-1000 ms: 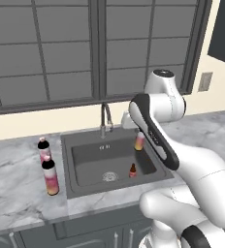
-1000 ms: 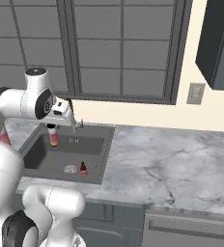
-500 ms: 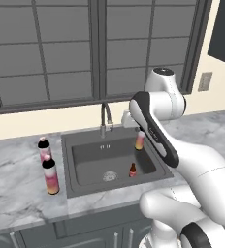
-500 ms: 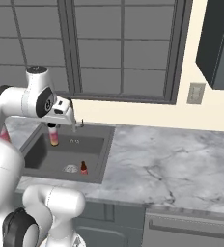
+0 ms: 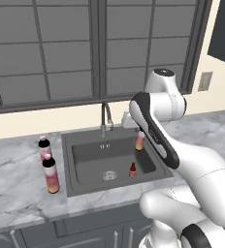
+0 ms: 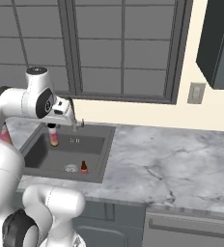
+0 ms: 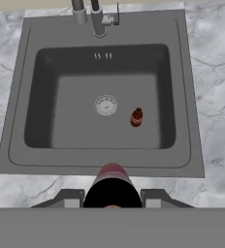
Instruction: Place the large bottle from the dining counter next to the other large bottle outside the sink, and place the small bottle from the dining counter next to the other small bottle inside the sink.
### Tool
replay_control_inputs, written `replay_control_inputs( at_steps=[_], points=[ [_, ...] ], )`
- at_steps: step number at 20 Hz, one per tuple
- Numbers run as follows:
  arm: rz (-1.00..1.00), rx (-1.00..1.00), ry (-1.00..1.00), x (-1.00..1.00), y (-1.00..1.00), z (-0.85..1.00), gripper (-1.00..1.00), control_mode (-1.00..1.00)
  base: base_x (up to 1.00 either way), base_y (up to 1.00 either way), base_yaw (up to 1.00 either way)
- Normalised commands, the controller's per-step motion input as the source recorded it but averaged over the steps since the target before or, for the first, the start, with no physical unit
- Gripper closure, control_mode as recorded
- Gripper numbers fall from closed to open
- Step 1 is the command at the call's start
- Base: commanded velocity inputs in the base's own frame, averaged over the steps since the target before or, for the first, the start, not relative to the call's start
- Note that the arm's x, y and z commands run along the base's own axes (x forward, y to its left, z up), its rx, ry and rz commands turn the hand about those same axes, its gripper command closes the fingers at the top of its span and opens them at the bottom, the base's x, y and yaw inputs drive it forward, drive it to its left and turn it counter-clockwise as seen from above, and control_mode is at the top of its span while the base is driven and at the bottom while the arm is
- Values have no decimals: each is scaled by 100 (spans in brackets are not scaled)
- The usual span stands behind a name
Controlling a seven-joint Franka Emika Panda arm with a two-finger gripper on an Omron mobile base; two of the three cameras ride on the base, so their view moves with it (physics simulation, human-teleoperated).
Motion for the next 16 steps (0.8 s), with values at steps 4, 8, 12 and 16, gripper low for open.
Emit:
replay_control_inputs(
  at_steps=[4, 8, 12, 16],
  points=[
    [0, 0, 0, 0, 0, 0, 100, -100, 0, 0, 0],
    [0, 0, 0, 0, 0, 0, 100, -100, 0, 0, 0],
    [0, 0, 0, 20, 10, -2, 100, -100, 0, 0, 0],
    [0, 0, 0, 42, 15, -5, 100, -100, 0, 0, 0]
  ],
)
